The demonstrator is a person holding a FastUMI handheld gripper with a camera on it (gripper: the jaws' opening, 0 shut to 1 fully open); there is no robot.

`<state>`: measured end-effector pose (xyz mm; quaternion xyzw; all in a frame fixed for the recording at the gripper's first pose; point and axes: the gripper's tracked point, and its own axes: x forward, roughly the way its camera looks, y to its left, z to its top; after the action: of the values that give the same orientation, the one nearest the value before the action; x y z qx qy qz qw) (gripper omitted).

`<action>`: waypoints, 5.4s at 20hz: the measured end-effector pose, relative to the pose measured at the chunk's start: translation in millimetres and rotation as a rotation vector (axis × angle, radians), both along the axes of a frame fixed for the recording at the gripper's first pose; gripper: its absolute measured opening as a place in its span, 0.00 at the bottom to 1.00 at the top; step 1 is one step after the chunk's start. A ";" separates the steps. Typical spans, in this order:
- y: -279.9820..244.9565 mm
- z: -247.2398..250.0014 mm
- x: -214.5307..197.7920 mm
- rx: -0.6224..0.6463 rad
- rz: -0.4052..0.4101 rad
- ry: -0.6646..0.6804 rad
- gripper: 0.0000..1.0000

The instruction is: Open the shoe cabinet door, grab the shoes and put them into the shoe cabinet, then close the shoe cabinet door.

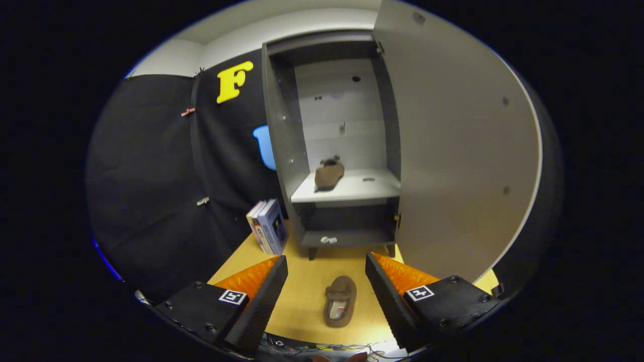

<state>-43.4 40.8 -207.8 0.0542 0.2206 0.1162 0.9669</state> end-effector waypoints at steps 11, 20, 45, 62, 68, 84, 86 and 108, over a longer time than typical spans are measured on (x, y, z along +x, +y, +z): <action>41.9 -230.9 30.2 -0.055 0.006 0.317 0.99; 43.4 -317.1 86.6 -0.050 -0.090 0.311 0.83; -11.5 -7.4 166.7 -0.021 -0.164 -0.002 0.07; -8.1 103.5 395.7 -0.046 -0.142 -0.081 0.07; -4.4 68.1 466.1 -0.054 -0.158 -0.038 0.07; -15.9 -5.2 507.9 -0.119 -0.201 0.111 0.21; -16.4 -0.3 501.8 -0.107 -0.206 0.112 0.37; -48.6 157.0 324.2 0.008 -0.233 -0.249 0.99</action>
<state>280.8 -7.8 -50.7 0.0684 0.0907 0.0102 0.9935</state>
